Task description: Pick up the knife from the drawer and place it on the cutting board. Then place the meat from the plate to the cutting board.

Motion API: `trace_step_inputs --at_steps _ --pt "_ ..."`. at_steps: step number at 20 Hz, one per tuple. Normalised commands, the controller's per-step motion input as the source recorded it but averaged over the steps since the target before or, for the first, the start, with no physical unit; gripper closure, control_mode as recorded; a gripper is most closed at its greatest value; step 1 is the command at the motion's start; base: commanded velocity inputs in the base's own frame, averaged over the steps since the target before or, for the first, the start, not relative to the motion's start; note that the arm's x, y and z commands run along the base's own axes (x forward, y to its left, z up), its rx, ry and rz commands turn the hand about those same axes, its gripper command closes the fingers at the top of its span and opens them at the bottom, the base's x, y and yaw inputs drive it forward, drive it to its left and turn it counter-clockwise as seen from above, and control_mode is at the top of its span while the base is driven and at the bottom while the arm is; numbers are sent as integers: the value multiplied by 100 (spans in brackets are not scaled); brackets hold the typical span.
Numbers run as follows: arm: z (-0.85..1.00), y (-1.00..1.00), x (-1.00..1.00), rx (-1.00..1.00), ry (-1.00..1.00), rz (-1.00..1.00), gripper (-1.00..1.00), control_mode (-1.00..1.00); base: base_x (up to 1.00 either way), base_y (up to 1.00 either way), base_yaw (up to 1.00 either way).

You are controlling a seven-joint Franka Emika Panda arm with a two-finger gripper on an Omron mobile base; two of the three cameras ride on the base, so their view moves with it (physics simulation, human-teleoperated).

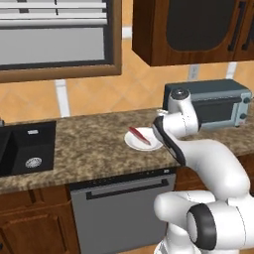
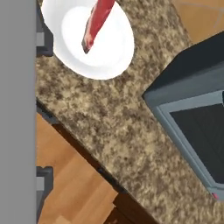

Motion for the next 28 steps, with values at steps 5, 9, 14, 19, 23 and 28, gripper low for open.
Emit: trace_step_inputs --at_steps 5,9,14,19,23,28 --pt "-6 38 60 0 8 37 -100 -100 12 0 7" --pt "-40 16 63 -2 22 58 -100 -100 0 0 0" --pt "-90 18 82 -3 35 49 -100 -100 0 0 0" --pt "-44 4 41 -1 16 14 -100 -100 0 0 0" --pt "-55 5 65 -12 8 2 -100 -100 0 0 0" --pt "-47 18 25 -15 21 2 -100 -100 0 0 0"
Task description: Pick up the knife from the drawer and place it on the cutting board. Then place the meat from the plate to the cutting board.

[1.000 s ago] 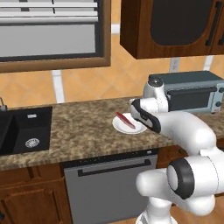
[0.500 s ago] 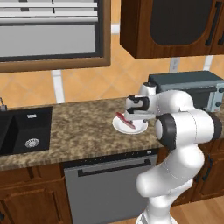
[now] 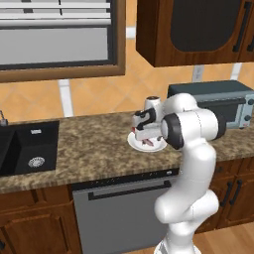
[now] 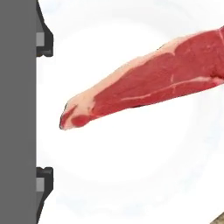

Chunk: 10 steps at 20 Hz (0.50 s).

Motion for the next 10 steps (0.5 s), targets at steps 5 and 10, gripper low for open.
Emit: trace_step_inputs --at_steps 5,10 --pt "-42 8 25 -10 10 1 -100 -100 0 0 0" --pt "0 -2 22 0 2 0 -100 -100 0 0 0"
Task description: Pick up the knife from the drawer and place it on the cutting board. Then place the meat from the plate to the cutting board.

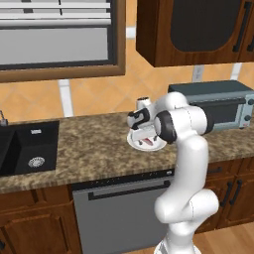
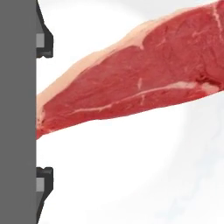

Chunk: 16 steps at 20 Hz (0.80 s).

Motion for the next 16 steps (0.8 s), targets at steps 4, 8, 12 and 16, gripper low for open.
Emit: trace_step_inputs --at_steps 4,8,12,16 --pt "-24 0 9 -1 7 3 -100 -100 0 0 0" --pt "-55 -3 9 -1 6 6 100 -100 0 0 0" --pt "-27 -3 13 0 0 9 100 -100 0 0 0" --pt "0 0 -27 0 0 5 100 -100 0 0 0"
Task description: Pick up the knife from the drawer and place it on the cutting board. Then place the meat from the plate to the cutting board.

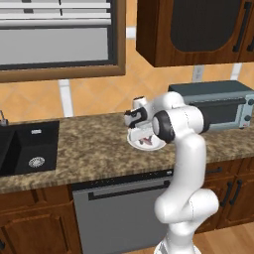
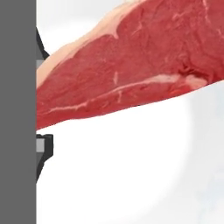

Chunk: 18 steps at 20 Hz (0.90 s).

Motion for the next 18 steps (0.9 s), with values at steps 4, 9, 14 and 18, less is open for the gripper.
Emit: trace_step_inputs --at_steps 4,9,14,18 --pt "82 0 -77 4 -19 0 100 -100 0 0 0" --pt "100 -2 -100 2 -26 3 100 -100 0 0 0" --pt "72 -2 -100 0 -13 5 100 -100 0 0 0" --pt "77 0 -100 0 -15 3 100 -100 0 0 0"
